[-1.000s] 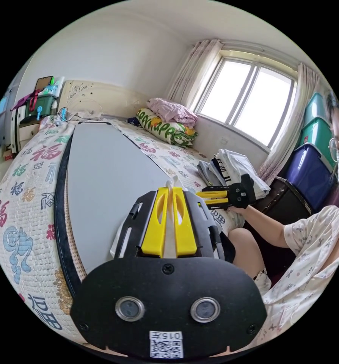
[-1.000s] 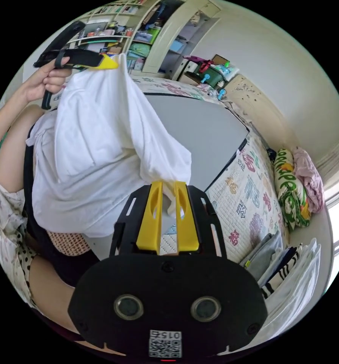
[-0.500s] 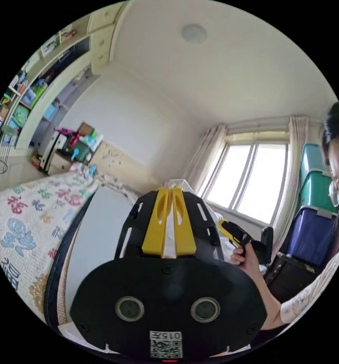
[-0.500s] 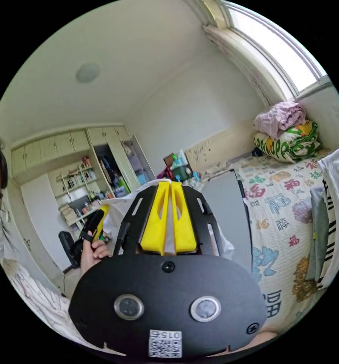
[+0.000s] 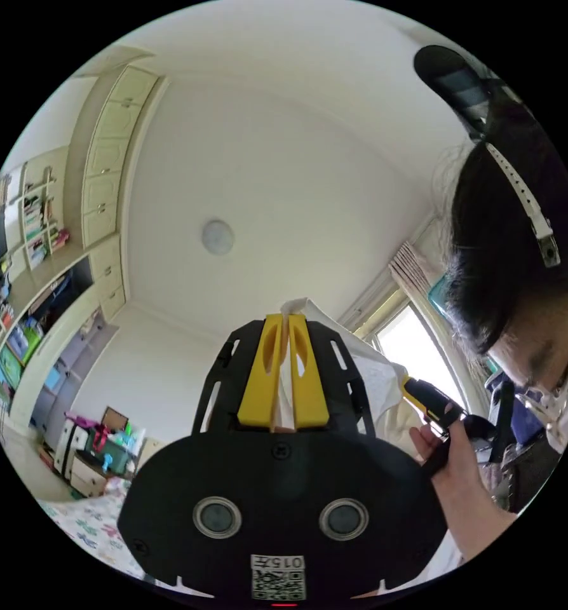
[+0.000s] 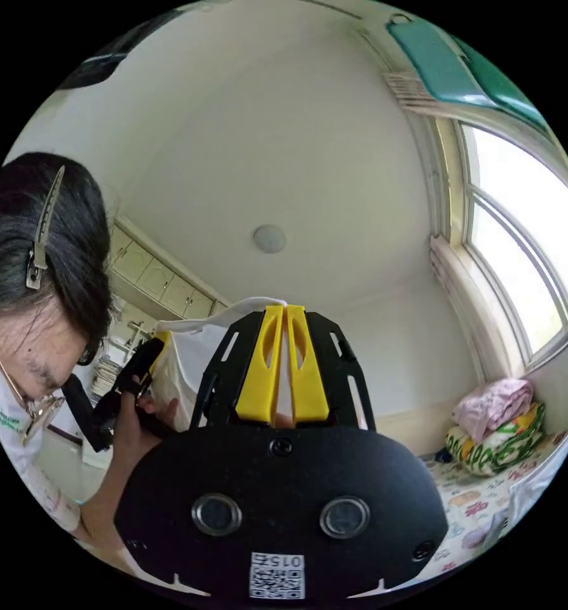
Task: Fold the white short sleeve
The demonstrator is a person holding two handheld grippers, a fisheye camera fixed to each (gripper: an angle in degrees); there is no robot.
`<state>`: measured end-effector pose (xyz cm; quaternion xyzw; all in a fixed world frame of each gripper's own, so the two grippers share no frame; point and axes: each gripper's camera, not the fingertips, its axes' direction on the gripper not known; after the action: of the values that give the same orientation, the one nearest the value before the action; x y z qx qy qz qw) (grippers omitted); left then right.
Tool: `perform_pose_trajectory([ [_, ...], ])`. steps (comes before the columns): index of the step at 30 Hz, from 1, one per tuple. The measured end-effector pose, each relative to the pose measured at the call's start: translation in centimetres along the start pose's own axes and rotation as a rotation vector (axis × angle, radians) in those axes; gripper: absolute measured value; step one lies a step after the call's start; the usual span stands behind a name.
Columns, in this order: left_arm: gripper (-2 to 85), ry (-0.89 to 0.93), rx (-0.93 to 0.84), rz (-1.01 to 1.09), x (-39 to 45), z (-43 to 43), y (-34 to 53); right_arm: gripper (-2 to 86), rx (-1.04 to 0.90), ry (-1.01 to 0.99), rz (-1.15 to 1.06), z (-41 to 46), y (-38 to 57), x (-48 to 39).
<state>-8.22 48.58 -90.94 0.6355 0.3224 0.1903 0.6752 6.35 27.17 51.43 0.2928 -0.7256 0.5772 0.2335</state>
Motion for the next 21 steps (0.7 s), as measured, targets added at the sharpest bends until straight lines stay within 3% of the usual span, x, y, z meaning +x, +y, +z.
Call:
perform_pose_trajectory([
  [5, -0.4, -0.027, 0.010, 0.112, 1.3, 3.5, -0.3, -0.3, -0.003, 0.050, -0.200, 2.7, -0.4, -0.6],
  [11, -0.2, -0.107, -0.227, 0.102, -2.9, 12.0, 9.6, -0.2, -0.255, 0.127, -0.137, 12.8, 9.2, 8.0],
  [18, 3.4, -0.234, -0.719, -0.001, -15.7, 24.5, 37.0, 1.4, -0.766, 0.251, 0.151, 29.8, 35.1, 27.7],
  [20, 6.1, -0.269, -0.894, -0.077, -20.7, 26.7, 44.9, 2.8, -0.961, 0.278, 0.251, 34.5, 43.8, 33.6],
  [21, 8.2, -0.291, -1.040, -0.120, -23.9, 27.7, 49.5, 4.3, -1.162, 0.300, 0.343, 37.3, 49.9, 37.6],
])
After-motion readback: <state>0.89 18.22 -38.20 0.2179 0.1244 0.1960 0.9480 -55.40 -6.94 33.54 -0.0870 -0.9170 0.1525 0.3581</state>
